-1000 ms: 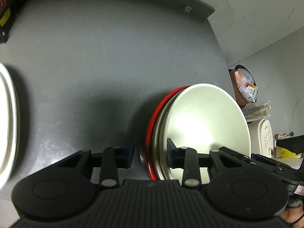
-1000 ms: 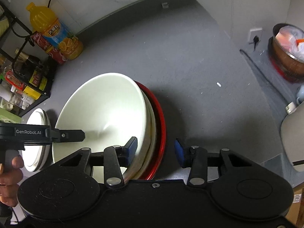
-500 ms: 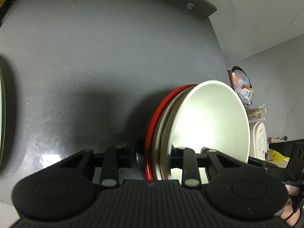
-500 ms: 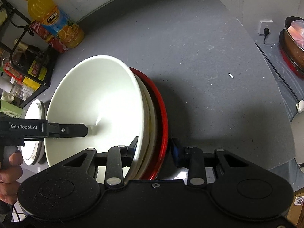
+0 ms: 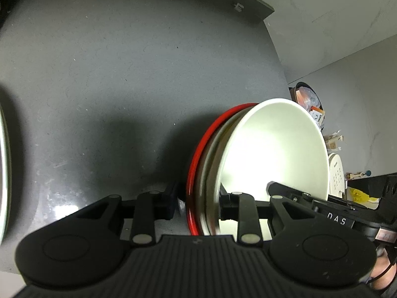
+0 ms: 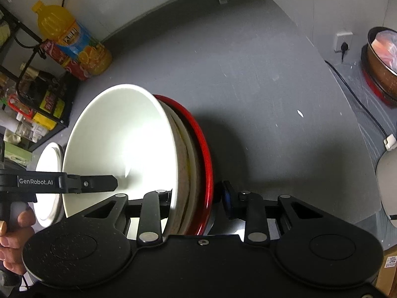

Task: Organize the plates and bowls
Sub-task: 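Lift the red bowl stack with both tools and carry it over the plate stack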

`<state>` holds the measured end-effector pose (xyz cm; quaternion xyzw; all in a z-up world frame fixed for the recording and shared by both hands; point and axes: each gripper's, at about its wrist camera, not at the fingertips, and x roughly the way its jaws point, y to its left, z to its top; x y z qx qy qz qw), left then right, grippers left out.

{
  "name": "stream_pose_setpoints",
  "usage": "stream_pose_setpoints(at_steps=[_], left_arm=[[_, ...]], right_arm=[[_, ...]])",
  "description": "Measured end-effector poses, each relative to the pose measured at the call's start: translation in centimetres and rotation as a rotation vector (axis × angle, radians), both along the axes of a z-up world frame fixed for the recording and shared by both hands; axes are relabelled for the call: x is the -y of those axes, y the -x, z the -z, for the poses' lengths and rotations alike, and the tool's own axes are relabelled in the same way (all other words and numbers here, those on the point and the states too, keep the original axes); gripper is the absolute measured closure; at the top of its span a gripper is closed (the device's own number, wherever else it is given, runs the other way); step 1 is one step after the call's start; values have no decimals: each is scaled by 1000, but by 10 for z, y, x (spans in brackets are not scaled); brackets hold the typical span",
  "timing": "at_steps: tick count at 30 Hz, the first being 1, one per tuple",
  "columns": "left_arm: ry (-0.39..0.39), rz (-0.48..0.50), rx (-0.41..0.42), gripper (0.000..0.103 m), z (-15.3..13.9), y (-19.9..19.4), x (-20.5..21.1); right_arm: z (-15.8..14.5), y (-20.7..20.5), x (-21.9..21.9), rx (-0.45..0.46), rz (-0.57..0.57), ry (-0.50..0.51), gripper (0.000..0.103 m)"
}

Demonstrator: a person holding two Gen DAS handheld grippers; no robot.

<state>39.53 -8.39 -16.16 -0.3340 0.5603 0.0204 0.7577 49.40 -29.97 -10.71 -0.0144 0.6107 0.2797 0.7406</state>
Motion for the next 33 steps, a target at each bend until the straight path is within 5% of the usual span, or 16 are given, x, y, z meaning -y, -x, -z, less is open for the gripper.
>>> stream_pose_setpoints(at_steps=[14, 33], left_arm=[[-50, -55, 69, 74, -46, 20, -52], [-71, -179, 75, 74, -71, 89, -144]], right_arm=[[-30, 9, -52, 31, -62, -66, 72], [-50, 47, -147, 46, -167, -117, 72]])
